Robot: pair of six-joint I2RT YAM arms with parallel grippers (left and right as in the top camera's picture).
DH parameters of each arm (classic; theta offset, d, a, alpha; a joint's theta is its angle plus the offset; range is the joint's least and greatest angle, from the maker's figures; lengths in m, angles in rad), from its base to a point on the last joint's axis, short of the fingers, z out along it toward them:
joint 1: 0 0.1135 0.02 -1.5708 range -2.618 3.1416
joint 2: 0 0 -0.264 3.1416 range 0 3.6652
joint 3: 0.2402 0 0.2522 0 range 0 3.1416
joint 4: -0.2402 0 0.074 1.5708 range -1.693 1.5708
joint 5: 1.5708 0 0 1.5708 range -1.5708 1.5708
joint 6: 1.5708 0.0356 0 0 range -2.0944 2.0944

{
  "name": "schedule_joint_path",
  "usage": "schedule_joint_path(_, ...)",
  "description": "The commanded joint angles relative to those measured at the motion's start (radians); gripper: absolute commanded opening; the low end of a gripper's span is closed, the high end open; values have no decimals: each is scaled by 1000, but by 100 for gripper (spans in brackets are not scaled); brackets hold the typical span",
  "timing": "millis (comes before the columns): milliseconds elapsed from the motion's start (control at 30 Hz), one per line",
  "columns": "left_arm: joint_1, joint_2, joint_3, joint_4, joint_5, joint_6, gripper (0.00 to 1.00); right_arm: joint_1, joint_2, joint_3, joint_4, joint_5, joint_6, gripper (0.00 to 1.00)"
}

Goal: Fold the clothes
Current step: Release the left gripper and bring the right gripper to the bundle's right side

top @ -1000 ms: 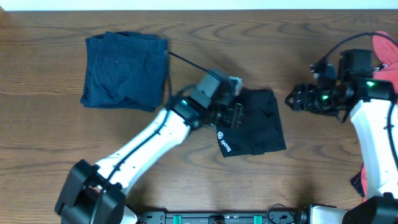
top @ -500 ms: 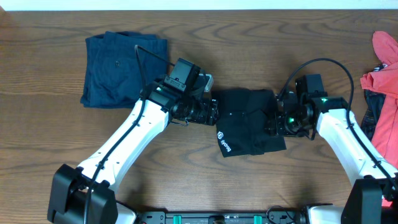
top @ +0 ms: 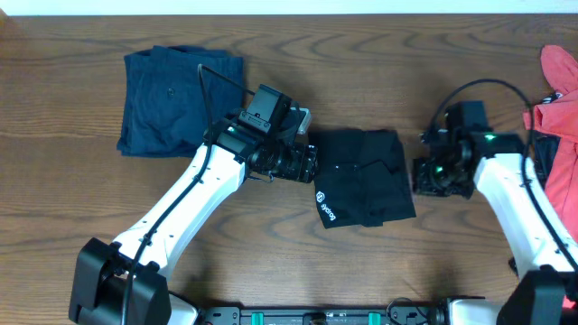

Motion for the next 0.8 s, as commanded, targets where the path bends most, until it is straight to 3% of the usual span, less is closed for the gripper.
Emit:
schedule_joint_path(0,0,-11,11,-6,-32,20,74,-12,-27,26,-31,51,1,1)
schedule_joint_path(33,0,-11,11,-7,-39,21,74,-12,-25,23,-36,50,1,1)
schedule_joint_path(67,0,-11,11,-9,-39,20,74,-11,-25,15,-37,37,1,8)
schedule_joint_path(167,0,-11,11,-14,-39,20,74,-4,-24,-34,-5,-48,1,61)
schedule_joint_path(267,0,-11,9,-14,-39,20,75,-2,-23,-109,71,-110,2,73)
schedule_joint_path(400,0,-11,9,-14,-39,20,75,-2,-23,-191,187,-253,2,75)
schedule_joint_path(467,0,-11,9,-14,-39,20,76,-2,-23,-227,242,-298,17,73)
schedule_joint_path(500,0,-11,9,-14,-39,20,76,-2,-23,-240,261,-297,37,57)
schedule_joint_path(567,0,-11,9,-14,-39,20,76,-4,-23,-250,287,-297,54,8)
schedule_joint_path(600,0,-11,9,-14,-39,20,76,-6,-24,-247,298,-294,53,1)
schedule_joint_path(767,0,-11,9,-24,-39,20,80,-50,-50,-167,267,-272,53,1)
